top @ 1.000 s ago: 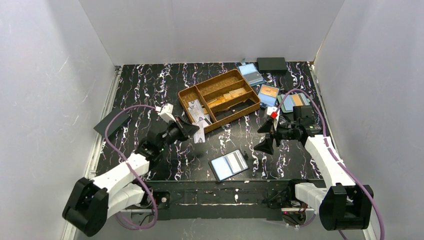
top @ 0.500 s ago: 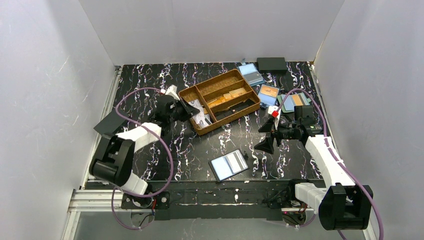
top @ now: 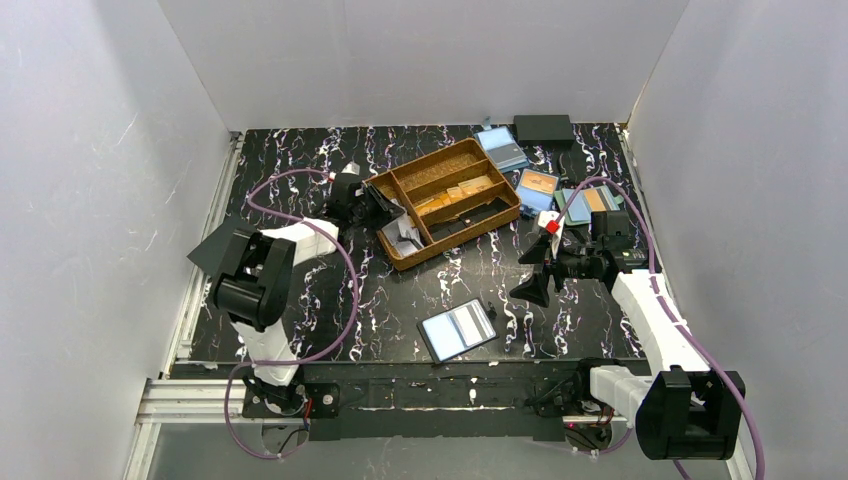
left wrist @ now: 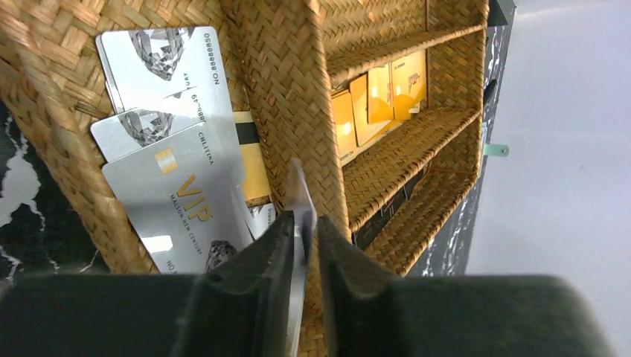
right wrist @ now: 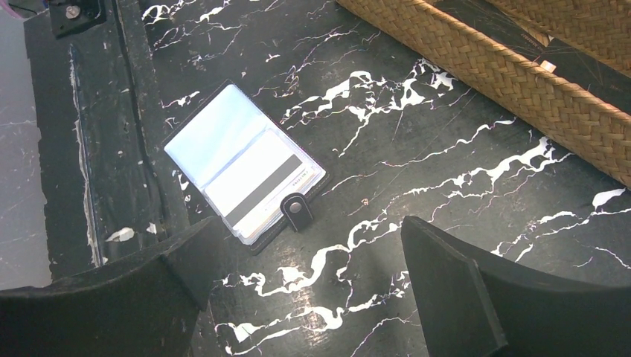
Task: Take the credit cards out of the card holder
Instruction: Place the credit card in the storage box, then remove the credit card from the card holder.
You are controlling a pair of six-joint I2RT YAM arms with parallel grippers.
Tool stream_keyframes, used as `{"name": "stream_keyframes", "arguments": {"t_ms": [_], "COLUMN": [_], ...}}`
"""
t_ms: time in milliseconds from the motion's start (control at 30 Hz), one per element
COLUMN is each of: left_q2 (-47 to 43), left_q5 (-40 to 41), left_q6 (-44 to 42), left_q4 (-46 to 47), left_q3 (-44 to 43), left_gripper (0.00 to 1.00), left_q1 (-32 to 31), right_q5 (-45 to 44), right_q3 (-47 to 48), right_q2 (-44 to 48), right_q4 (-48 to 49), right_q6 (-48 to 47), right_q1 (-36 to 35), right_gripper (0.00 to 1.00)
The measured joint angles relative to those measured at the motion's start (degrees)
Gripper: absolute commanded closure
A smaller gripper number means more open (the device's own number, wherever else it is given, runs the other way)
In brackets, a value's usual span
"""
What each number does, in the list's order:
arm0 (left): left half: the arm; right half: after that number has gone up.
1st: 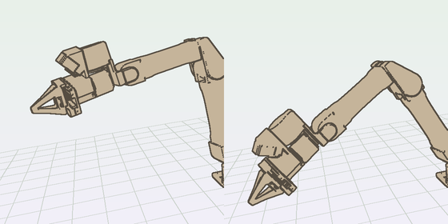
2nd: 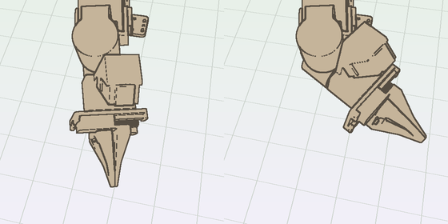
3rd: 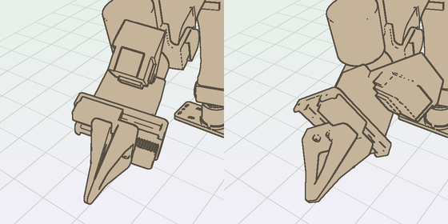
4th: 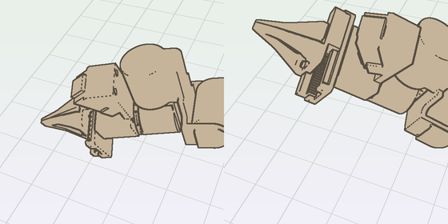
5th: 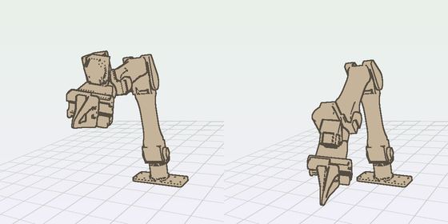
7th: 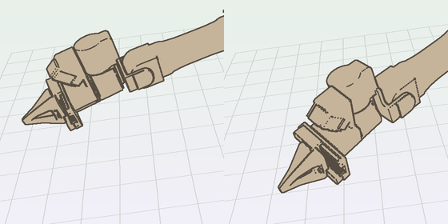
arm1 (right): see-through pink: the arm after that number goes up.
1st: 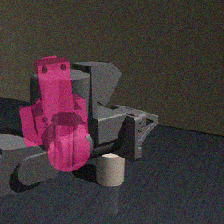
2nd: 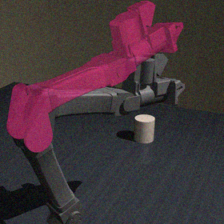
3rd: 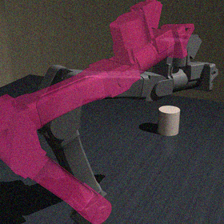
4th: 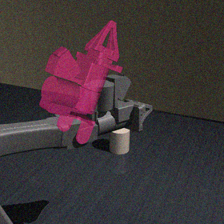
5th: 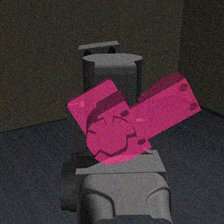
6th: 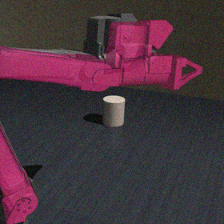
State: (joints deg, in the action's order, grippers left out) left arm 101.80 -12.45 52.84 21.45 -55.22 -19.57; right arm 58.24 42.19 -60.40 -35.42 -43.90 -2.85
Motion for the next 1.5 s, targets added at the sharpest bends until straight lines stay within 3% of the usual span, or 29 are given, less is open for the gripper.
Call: {"name": "stream_keyframes", "arguments": {"t_ms": [267, 467, 567, 633, 667, 900, 1233, 1300, 1500], "left_q2": [2.62, -4.46, -13.18, -19.67, -23.52, -48.52, -63.8, -66.14, -70.07], "left_q5": [0.48, 5.46, 8.94, 10.73, 11.52, 9.77, -10.25, -11.04, -5.09], "left_q6": [0.92, -3.98, -7.93, -10.16, -11.1, -9.38, 1.27, 2.56, 3.58], "left_q4": [-2.6, -7.5, -9.25, -9.51, -9.27, -8.63, -11.26, -12.28, -18.18], "left_q3": [-2.58, -2.36, -1.53, -0.35, 0.9, 16.5, 30.1, 31.58, 32.3], "left_gripper": [0.61, 0.46, 0.27, 0.04, 0.02, 0.02, 0.02, 0.02, 0.02], "left_q1": [0.07, 0.2, 0.28, 0.31, 0.35, 1.03, 0.31, -2.38, -18.45], "right_q5": [0.09, 0.24, 0.26, 0.26, 0.26, 0.37, 0.7, 0.87, 1.11], "right_q3": [0.0, 0.0, 0.0, 0.0, 0.0, 0.0, -0.26, -0.87, -1.81], "right_q2": [0.0, 0.0, 0.0, 0.0, 0.0, 0.0, 1.49, 2.71, 4.63], "right_q4": [-0.04, -0.13, -0.22, -0.31, -0.39, -0.55, -0.96, -1.22, -1.7], "right_q6": [-0.02, -0.07, -0.22, -0.35, -0.46, -1.36, -3.45, -4.15, -4.96], "right_q1": [0.26, 0.61, 0.63, 0.66, 0.72, 1.03, 1.05, 1.09, 1.25], "right_gripper": [0.02, 0.02, 0.02, 0.02, 0.02, 0.02, 0.02, 0.02, 0.02]}}
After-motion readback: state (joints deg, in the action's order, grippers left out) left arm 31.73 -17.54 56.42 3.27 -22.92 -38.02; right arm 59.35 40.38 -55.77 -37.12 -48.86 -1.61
